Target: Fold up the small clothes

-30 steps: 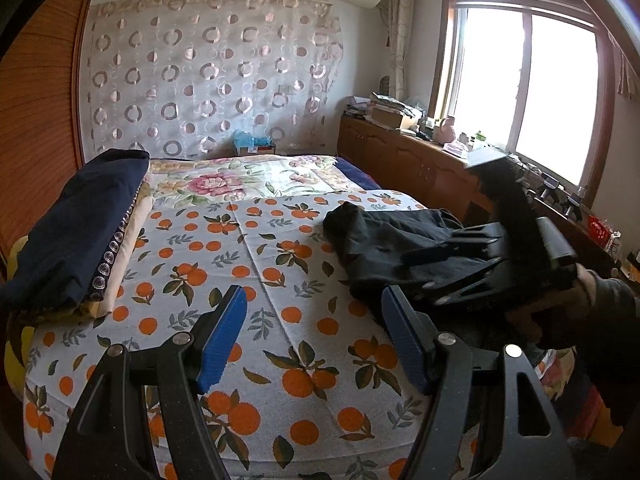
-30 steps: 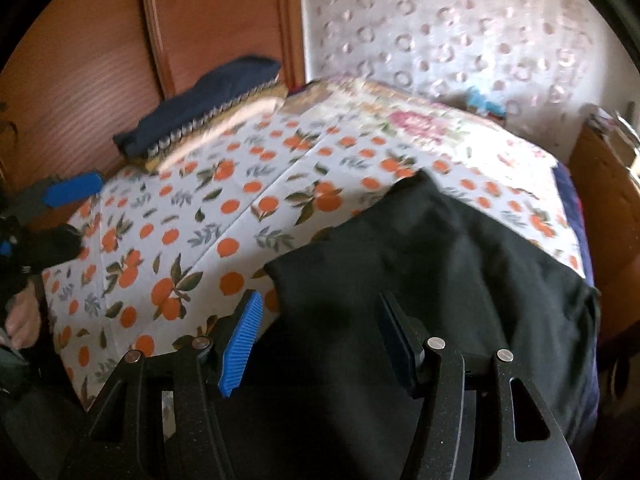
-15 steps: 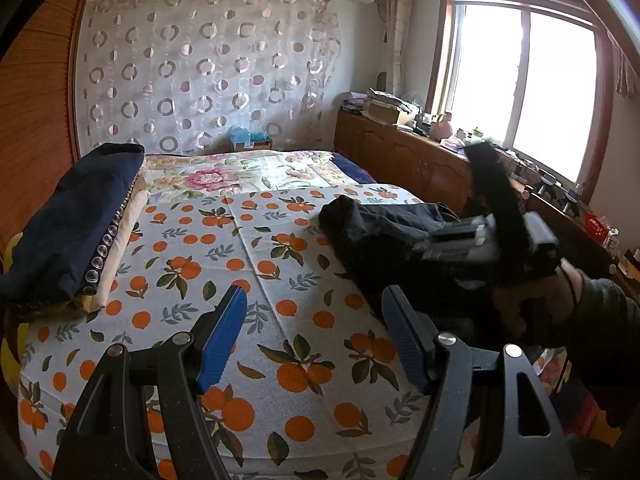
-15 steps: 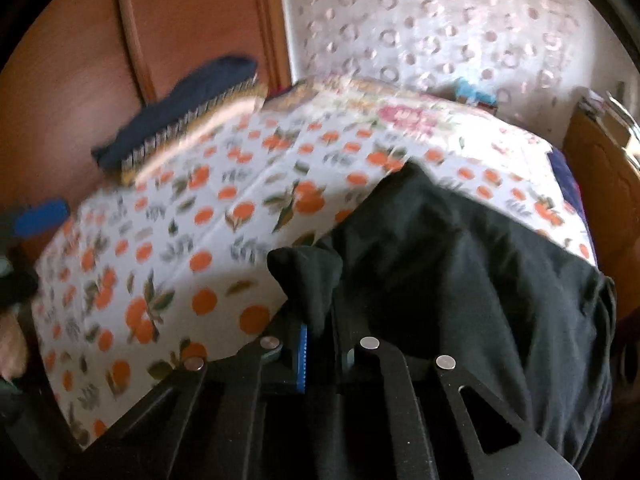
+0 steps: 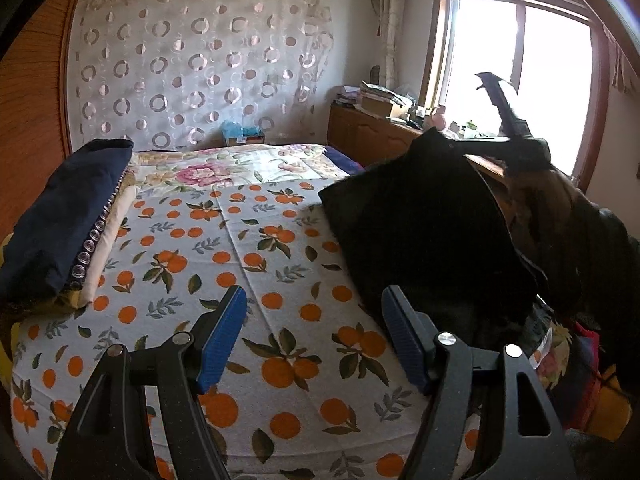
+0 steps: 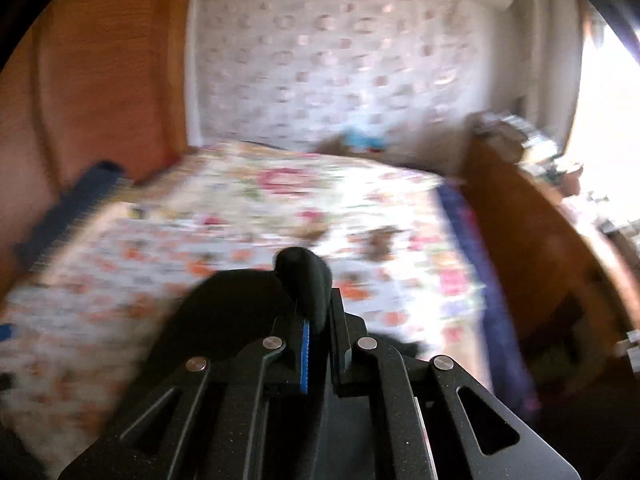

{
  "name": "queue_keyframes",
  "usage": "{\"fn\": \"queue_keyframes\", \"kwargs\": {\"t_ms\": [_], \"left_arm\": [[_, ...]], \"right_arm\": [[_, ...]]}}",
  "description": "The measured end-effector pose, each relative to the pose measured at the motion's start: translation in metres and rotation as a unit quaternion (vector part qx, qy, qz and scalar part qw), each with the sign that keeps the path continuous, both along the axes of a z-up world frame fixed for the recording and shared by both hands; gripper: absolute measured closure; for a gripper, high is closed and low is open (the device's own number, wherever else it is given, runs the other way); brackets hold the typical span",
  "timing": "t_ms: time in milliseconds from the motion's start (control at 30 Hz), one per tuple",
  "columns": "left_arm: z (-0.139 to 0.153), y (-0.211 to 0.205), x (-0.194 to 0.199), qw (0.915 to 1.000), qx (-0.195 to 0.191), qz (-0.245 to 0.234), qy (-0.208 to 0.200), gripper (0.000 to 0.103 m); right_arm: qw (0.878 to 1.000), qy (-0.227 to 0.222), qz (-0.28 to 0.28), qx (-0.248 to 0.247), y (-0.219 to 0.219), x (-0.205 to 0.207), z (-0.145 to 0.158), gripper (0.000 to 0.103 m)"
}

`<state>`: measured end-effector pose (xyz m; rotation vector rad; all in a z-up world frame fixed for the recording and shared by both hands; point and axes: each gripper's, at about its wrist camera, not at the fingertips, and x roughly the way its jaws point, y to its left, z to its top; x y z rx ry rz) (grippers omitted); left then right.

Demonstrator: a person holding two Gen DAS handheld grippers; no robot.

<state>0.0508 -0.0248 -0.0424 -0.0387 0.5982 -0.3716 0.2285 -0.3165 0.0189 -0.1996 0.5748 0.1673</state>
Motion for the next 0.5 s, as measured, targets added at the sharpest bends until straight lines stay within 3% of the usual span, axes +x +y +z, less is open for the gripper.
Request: {"fn": "queue_keyframes", "kwargs": {"t_ms": [100,133,200,267,500], "left_arm": [[-0.001,-0.005,-0.001,1.0000,0.005,-0.007,0.001,0.032],[-0.001,-0.006,-0.002,0.9999,0.007,-0.008,0.001,0.032],[-0.001,-0.008,-0.002,0.9999,0.009,-0.012,0.001,0.032],[-0.001,-0.011,-0.003,0.9998,0.011,-0.015,0.002,0.032],[-0.002,-0.020,-0.003,0.9996,0.012,-0.026,0.005,0.032]], "right_arm": [[0.998,0.024,-0.057,-0.024,-0.020,0.028,-0.022,0.094],[0.996,0.032,-0.080,-0.034,-0.028,0.035,-0.030,0.088],[0.993,0.044,-0.104,-0.033,-0.039,0.042,-0.040,0.086],[0.995,0.052,-0.090,0.000,-0.046,0.042,-0.044,0.086],[0.998,0.055,-0.017,0.013,-0.041,-0.010,-0.039,0.085]]}}
